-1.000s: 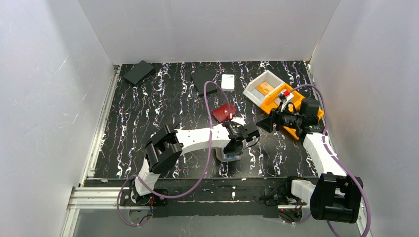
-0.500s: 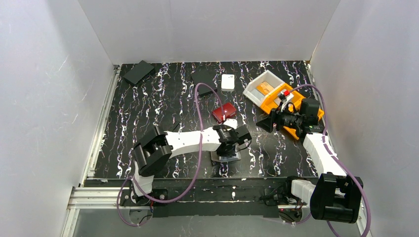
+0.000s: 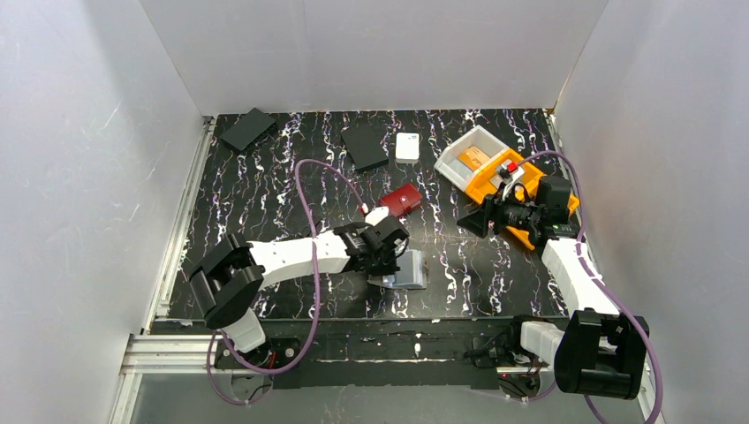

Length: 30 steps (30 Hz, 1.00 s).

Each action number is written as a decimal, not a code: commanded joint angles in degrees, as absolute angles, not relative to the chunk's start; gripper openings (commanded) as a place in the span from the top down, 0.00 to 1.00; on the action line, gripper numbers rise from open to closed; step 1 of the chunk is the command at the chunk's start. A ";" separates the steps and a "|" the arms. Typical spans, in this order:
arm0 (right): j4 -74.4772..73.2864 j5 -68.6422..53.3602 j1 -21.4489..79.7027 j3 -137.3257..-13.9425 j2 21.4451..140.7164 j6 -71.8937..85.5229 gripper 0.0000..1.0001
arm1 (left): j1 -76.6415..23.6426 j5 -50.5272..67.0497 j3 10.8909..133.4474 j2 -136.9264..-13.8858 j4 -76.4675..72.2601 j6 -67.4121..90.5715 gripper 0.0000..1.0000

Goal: Take the credit cards out of the card holder
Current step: Remove the credit card from the card holder.

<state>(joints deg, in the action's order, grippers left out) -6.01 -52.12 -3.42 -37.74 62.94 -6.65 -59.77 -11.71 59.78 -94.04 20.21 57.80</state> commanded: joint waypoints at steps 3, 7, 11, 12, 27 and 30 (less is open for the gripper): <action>-7.27 -57.28 -3.24 -38.86 63.36 -9.69 0.31 | -57.47 -11.31 56.76 -89.75 18.76 59.46 0.95; -11.35 -56.73 2.82 -39.86 64.77 -14.33 0.32 | -57.01 -12.00 55.62 -88.53 19.78 59.72 0.86; -16.77 -53.63 10.74 -41.24 66.86 -21.08 0.33 | -56.38 -12.71 54.23 -87.28 20.61 59.03 0.83; -18.14 -52.79 12.62 -41.48 67.69 -22.74 0.33 | -56.23 -13.16 53.90 -86.91 20.96 58.27 0.80; -21.61 -34.81 32.95 -45.30 77.39 -30.03 0.80 | -50.55 -6.75 52.01 -84.86 19.89 40.81 0.79; -21.51 -30.99 35.24 -46.42 79.31 -30.26 0.84 | -50.11 -5.37 52.35 -85.61 19.88 40.06 0.80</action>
